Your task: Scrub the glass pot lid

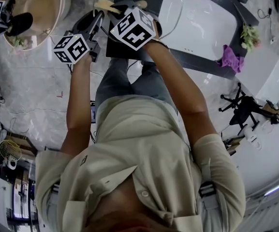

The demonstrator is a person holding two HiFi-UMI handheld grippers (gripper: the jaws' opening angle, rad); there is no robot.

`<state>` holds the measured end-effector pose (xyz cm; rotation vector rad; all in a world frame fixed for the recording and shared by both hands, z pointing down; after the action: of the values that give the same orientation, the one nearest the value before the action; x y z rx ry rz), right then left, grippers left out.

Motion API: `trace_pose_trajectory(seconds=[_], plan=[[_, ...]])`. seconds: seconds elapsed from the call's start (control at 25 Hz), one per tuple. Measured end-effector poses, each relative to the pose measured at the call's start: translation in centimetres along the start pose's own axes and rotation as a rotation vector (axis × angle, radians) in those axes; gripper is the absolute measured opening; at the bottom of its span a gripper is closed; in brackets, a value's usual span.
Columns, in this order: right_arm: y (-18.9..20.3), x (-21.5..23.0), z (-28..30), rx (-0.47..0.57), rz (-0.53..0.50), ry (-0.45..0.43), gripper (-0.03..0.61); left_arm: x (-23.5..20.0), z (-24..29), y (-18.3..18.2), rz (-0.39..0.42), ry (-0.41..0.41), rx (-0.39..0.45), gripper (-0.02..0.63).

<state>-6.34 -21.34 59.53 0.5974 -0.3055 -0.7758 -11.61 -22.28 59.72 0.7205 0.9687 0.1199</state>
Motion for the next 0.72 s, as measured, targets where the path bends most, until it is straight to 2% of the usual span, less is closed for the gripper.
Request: trace_pose_trajectory(seconds=[0.08,0.72], plan=[[-0.75,-1.50,0.15,0.013,0.020,-0.043,0.048,-0.03,-0.10,0.05,-0.008,-0.002,0.006,0.126],[-0.19,-0.56,-0.44,0.009,0.000,0.006,0.048,0.19,0.00,0.09,0.013,-0.008,0.005,0.127]])
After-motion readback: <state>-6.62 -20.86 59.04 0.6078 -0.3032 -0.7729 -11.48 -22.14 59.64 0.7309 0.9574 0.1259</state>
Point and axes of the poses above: the fingertips, and each gripper's own axes: z forward along the fingers, x to its right, y out of its underside, the point moved 1 cm from there along -z, backward along the fingers, and after that the axes turned 7 degrees about y, right-handed, at the moved point
